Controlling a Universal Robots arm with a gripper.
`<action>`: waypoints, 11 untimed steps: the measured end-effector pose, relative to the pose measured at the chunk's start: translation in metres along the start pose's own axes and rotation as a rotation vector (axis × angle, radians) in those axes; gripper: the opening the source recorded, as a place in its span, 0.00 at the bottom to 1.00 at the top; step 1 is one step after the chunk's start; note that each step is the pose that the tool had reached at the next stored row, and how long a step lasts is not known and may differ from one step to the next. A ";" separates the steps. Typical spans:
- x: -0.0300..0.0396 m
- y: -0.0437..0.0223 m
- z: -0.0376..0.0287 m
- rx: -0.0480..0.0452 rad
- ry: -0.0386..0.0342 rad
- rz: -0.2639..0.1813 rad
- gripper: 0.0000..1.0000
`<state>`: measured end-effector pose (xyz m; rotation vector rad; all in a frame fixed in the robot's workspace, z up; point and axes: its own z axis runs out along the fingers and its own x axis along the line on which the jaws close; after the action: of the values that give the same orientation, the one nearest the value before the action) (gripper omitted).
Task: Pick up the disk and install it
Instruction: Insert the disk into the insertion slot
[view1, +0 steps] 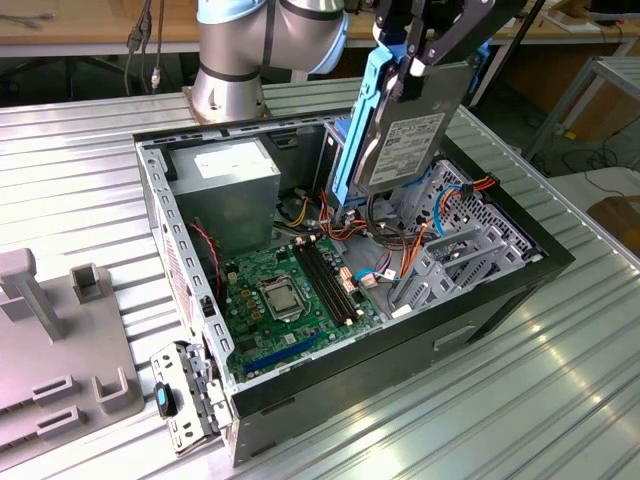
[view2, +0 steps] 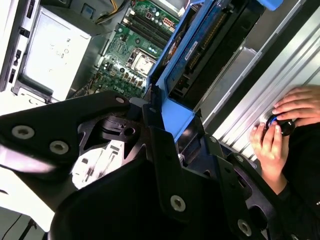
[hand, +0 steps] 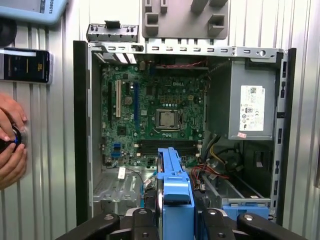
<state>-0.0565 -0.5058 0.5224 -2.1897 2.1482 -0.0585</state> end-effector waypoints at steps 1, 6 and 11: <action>0.0002 -0.0029 0.0004 -0.0100 -0.0002 0.000 0.37; 0.0026 -0.0097 0.0022 -0.0213 -0.0004 0.001 0.37; 0.0058 -0.0297 0.0062 -0.0213 -0.0005 0.001 0.37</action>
<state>-0.0263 -0.5109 0.5184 -2.2001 2.1594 -0.0352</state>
